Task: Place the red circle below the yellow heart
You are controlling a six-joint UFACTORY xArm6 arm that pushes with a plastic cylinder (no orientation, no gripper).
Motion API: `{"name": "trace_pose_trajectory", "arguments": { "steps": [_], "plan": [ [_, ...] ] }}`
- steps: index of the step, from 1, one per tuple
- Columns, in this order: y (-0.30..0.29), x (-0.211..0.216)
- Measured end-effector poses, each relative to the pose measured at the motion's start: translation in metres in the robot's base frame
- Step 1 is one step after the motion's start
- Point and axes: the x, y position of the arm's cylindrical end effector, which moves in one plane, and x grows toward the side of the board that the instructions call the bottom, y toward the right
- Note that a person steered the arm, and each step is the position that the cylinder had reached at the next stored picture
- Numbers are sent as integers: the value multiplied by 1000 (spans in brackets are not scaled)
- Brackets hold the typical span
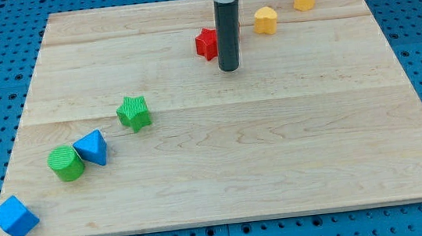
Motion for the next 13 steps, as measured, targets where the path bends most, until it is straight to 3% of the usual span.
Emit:
{"name": "trace_pose_trajectory", "arguments": {
  "steps": [2, 4, 10, 13],
  "plan": [
    [-32, -22],
    [-37, -26],
    [-66, -91],
    [1, -92]
  ]
}}
